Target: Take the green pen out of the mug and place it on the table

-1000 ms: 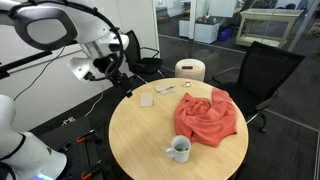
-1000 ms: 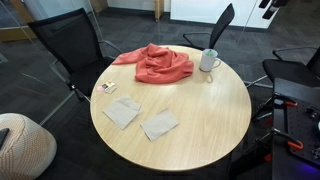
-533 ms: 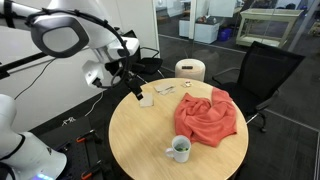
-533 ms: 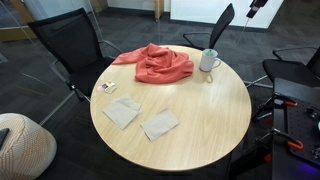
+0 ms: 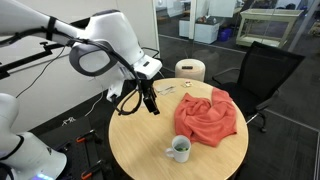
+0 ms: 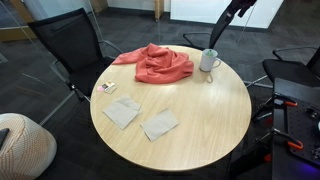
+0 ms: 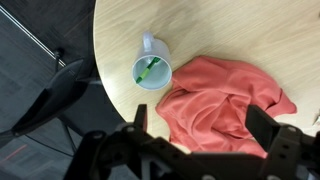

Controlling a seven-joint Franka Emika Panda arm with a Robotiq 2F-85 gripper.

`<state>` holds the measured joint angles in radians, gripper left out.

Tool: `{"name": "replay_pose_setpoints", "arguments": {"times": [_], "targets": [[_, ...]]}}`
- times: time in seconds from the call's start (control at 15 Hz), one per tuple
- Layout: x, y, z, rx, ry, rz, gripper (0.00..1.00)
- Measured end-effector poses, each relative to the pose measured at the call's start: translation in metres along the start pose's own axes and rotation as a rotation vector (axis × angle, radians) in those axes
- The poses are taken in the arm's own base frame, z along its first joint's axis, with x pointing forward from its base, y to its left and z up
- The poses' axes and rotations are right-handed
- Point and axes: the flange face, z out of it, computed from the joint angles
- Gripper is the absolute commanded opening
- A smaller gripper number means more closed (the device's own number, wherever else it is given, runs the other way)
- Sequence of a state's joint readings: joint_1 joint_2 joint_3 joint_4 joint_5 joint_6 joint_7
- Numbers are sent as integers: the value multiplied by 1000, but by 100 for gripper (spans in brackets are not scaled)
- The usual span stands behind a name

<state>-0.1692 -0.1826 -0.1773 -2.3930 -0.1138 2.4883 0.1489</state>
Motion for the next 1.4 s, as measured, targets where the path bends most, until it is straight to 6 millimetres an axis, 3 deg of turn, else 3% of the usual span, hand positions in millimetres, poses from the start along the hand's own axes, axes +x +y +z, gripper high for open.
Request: {"name": "replay_pose_setpoints", "arguments": {"times": [0.47,1.0,1.4], "targets": [[15,-6,50,-124,-30,276,100],[18,-8,55,-132,-32,302,100],[15,-3,81,-148,-40,513,100]]}}
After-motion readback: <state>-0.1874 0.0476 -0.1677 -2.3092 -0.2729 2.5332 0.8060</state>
